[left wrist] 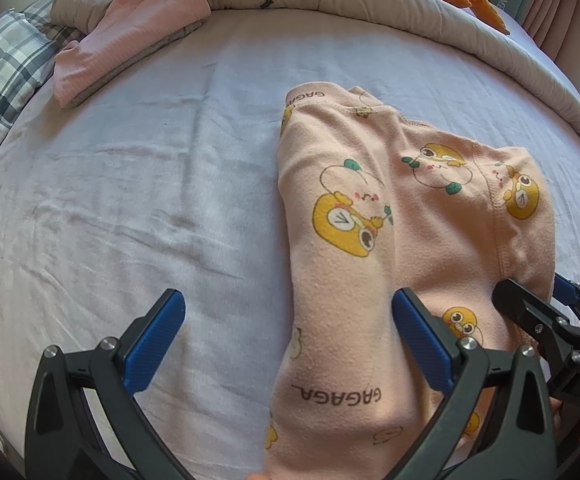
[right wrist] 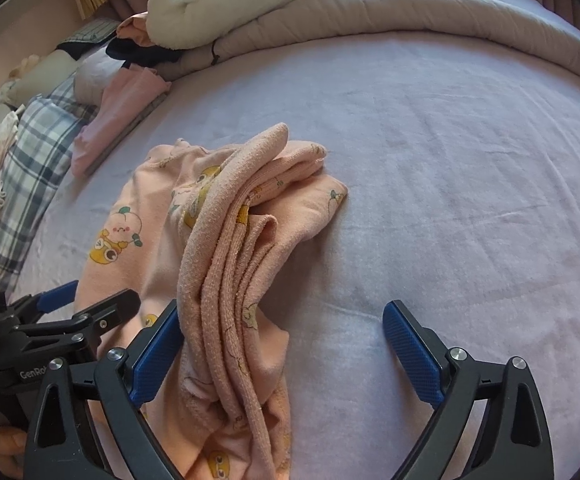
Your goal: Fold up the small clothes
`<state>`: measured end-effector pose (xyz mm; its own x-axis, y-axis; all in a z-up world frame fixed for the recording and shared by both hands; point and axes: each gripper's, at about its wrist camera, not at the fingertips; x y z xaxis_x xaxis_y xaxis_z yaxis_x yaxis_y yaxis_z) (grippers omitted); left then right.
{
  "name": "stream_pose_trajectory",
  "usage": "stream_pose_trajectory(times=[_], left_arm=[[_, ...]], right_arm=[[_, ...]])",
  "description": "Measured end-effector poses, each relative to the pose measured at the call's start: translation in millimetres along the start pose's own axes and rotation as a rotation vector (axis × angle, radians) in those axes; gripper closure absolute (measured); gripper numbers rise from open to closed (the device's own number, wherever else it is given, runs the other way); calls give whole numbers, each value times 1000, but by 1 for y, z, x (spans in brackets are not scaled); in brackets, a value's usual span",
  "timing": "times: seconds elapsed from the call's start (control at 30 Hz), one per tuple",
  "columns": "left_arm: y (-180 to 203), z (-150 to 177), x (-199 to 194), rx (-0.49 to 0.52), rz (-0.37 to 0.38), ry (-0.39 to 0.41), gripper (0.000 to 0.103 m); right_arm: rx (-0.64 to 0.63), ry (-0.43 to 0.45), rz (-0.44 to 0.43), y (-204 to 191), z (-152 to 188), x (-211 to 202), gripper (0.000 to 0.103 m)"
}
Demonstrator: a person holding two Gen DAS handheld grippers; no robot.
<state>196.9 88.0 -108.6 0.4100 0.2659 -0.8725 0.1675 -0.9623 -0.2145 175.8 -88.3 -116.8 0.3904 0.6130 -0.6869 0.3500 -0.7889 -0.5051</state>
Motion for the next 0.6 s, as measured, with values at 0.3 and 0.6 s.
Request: stream_pose_trajectory(times=[0.3,0.6], left_arm=[[2,0,-3,-7,-12,-16,0],[-1,4,-6,-14,1,-27,0]], right_arm=[[-3,-15,19,-4,-1,2,6],[0,-18,30,-6,0,2,6]])
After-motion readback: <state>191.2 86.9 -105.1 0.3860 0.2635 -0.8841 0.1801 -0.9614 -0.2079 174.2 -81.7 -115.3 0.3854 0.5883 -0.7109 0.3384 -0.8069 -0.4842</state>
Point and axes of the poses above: each gripper's, at about its wrist camera, not at the fingertips, and x roughly the way its jaws point, y to its right, z to its underside, and after that the axes turned 15 degrees about -z, right-handed
